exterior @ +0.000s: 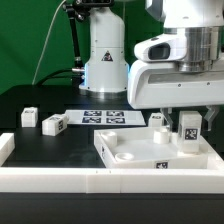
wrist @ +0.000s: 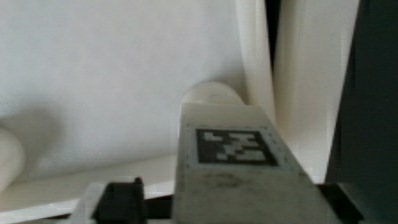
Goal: Assemble one leg
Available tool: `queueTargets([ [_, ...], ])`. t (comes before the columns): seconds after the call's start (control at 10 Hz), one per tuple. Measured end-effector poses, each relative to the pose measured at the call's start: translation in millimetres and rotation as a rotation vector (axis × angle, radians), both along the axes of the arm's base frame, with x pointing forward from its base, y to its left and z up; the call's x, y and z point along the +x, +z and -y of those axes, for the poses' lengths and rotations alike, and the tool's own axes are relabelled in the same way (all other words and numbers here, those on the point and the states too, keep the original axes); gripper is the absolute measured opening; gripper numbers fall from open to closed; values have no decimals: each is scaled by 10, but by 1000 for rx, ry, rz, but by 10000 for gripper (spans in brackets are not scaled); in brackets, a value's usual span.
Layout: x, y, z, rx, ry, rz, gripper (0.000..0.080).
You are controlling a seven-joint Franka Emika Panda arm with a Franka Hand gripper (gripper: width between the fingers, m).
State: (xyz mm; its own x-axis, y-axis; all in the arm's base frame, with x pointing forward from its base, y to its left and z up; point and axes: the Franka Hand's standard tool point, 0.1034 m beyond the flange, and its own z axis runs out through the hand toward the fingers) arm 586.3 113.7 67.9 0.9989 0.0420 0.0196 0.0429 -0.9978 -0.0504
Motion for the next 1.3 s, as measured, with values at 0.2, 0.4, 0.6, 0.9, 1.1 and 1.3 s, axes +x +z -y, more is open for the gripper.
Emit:
queueTargets([
  [0.2,0,-1,-1,1,-32,-2,288],
  [0.4,-4,-2,-6,3,-139,-8,288],
  [0.6,-7,-3,-21,9,-368,-20,288],
  [0.9,-10,-8,-19,26,-710,-43,289],
  [1.1,-14,-13,-14,39,-919,-59,290],
  [1.3,-15,-14,-16,48,-1103,-75,290],
])
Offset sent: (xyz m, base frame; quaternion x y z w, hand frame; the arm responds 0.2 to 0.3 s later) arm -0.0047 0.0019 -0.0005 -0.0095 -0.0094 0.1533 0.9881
